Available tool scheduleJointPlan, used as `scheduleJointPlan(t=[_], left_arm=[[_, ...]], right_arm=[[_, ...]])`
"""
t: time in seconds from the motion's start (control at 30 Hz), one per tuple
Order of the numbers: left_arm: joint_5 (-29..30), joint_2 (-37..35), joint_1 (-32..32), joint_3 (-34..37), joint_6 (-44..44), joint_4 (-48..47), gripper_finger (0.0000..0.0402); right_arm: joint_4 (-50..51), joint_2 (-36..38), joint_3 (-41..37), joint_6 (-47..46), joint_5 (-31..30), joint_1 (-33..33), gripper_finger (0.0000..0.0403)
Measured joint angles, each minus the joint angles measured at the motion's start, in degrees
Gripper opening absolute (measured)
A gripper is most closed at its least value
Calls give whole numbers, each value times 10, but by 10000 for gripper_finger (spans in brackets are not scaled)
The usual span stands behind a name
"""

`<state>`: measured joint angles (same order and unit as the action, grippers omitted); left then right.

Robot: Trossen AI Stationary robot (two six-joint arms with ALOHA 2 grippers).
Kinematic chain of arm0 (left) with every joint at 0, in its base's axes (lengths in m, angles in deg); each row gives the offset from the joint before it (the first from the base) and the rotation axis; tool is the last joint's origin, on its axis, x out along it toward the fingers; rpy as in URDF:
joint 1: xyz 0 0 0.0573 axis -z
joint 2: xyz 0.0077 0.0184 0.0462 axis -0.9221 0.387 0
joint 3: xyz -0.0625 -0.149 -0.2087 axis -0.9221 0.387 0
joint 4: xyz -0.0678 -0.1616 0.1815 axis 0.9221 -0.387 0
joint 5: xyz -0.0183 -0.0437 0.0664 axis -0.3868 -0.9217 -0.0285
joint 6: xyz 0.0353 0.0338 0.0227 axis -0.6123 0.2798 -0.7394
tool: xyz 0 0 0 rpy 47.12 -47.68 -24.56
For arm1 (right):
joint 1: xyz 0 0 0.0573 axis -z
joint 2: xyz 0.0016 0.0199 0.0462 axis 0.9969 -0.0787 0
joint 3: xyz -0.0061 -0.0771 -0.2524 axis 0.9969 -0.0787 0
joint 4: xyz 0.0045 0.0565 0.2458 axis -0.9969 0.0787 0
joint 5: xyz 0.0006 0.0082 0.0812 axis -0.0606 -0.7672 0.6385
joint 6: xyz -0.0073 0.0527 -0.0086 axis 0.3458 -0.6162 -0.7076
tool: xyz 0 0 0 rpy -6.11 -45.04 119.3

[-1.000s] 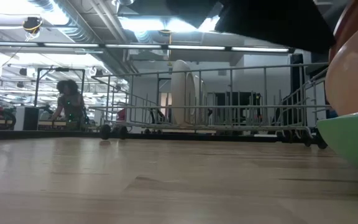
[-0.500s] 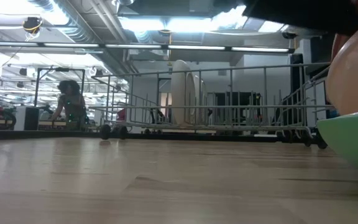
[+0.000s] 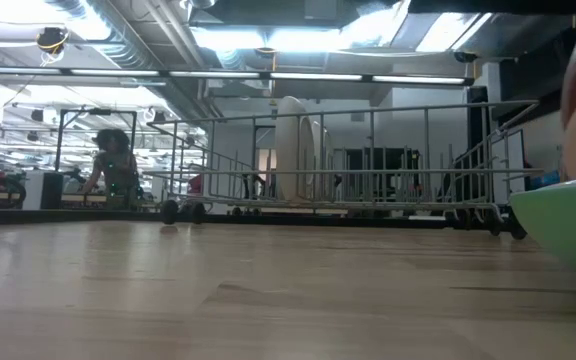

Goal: Sort dishes
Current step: Put the brown plate into the gray dishwasher rack

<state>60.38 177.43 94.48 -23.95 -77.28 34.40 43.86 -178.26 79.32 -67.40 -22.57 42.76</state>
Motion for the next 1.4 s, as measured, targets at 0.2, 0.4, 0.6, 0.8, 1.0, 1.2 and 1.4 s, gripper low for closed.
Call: scheduleJointPlan(t=[0.2, 0.4, 0.6, 0.8, 1.0, 1.2, 1.4], left_arm=[[-58, 0, -8, 0, -30, 20, 141], [-119, 0, -23, 0, -5, 44, 141], [-137, 2, -28, 0, 0, 44, 141], [-164, 3, -38, 0, 3, 43, 141], [-202, 8, -51, -1, 3, 42, 141], [-209, 11, -56, -1, -7, 43, 138], [-210, 11, -57, -1, -33, 43, 89]], right_arm=[[0, 0, 0, 0, 0, 0, 1], [0, 0, 0, -2, 0, 0, 1], [-1, 0, 0, -2, 0, 0, 1], [-1, 0, 0, -3, 0, 0, 1], [-1, 0, 0, -3, -1, 0, 1], [-1, 0, 0, -3, -1, 0, 1], [-1, 0, 0, -3, -1, 0, 1]])
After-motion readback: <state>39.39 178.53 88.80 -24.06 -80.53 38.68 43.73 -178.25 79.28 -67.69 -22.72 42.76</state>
